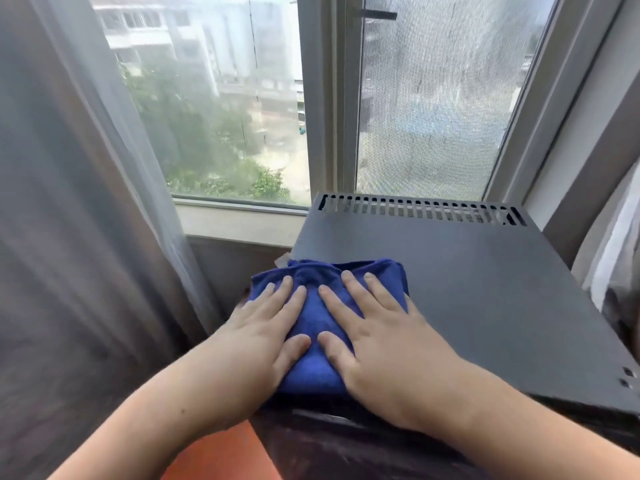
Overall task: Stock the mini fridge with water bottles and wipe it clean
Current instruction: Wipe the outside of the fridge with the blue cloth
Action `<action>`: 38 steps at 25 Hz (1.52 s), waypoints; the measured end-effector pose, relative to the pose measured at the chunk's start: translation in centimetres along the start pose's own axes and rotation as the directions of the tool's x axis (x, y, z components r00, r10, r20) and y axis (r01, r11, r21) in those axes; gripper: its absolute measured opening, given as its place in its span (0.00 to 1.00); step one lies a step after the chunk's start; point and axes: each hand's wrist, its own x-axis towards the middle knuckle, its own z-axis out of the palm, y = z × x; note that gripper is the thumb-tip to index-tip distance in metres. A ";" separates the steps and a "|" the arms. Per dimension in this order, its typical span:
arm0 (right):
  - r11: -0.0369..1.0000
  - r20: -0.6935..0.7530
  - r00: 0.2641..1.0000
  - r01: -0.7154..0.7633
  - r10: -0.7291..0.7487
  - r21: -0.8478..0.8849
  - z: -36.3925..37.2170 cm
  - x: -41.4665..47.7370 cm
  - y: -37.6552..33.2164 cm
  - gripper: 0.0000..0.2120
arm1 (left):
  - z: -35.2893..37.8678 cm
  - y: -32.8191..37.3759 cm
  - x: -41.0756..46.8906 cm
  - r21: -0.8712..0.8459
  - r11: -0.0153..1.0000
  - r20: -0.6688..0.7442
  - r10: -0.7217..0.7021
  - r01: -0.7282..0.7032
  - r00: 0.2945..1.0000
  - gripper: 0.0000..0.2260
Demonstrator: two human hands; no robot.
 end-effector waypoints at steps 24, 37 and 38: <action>0.993 -0.017 0.993 -0.116 0.115 -0.016 -4.0 16.8 9.5 0.29 | -3.9 0.3 20.5 -0.072 0.984 0.087 -0.156 0.163 0.984 0.28; 0.985 -0.065 0.983 -0.171 0.173 0.031 -5.4 20.4 15.0 0.28 | -3.9 2.0 27.5 -0.057 0.988 0.033 -0.142 0.144 0.989 0.28; 0.983 -0.062 0.981 -0.185 0.185 0.020 -5.7 19.8 15.5 0.28 | -3.7 2.6 27.6 -0.062 0.990 0.038 -0.126 0.128 0.991 0.28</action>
